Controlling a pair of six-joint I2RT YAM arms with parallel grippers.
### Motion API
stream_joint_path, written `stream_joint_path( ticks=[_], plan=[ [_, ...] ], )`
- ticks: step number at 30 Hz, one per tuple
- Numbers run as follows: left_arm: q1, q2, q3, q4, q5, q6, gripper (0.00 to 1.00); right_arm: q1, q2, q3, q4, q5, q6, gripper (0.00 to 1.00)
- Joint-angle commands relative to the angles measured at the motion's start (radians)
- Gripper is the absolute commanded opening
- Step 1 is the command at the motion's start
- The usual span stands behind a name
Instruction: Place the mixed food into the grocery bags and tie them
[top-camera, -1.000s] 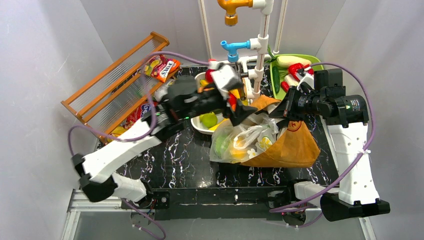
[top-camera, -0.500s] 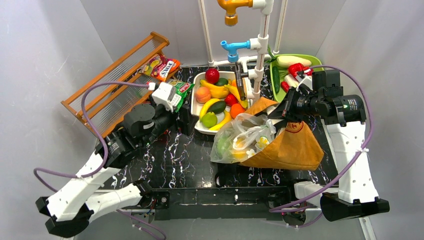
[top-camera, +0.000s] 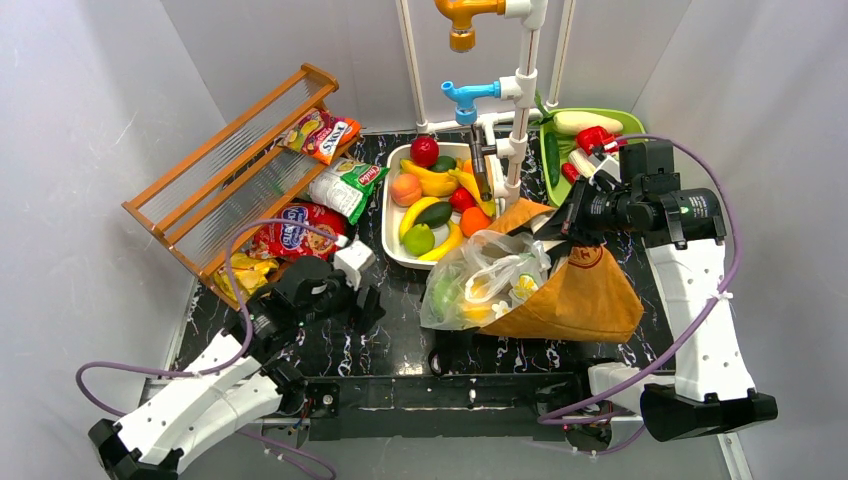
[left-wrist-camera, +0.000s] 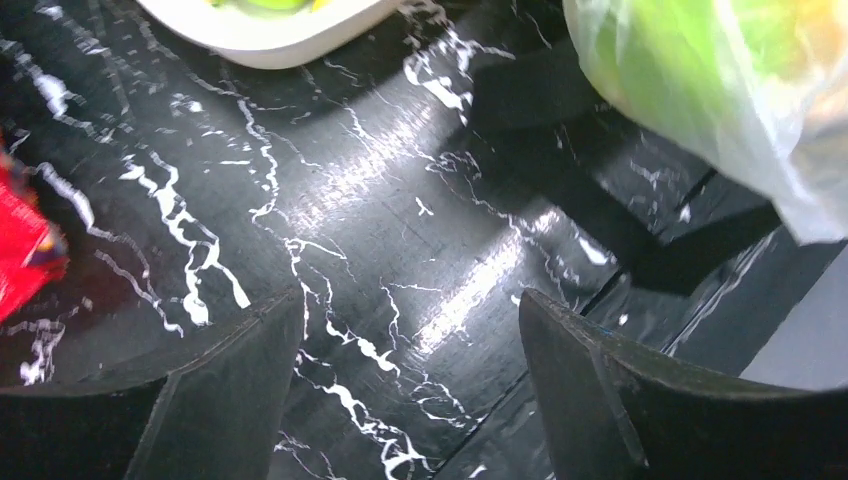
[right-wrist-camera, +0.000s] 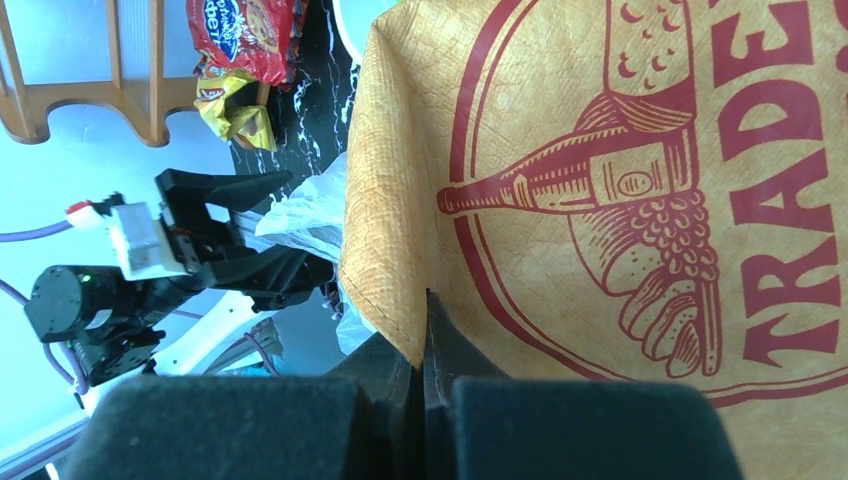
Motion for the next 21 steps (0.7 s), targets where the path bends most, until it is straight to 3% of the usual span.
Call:
stream_joint_path(
  ticks=[1, 8, 11, 21],
  plan=[
    [0.005, 0.054, -0.055, 0.134, 0.198, 0.251, 0.77, 0.001, -0.002, 0.006, 0.067, -0.059, 0.016, 0.01],
    [0.005, 0.171, -0.152, 0.463, 0.304, 0.270, 0.88, 0.001, 0.002, 0.006, 0.069, -0.063, 0.016, 0.01],
    [0.004, 0.259, -0.161, 0.560, 0.384, 0.271, 0.87, 0.001, 0.005, 0.005, 0.066, -0.062, 0.013, 0.01],
    [0.001, 0.488, -0.094, 0.716, 0.462, 0.244, 0.82, 0.000, 0.011, -0.001, 0.072, -0.080, 0.011, 0.01]
  ],
)
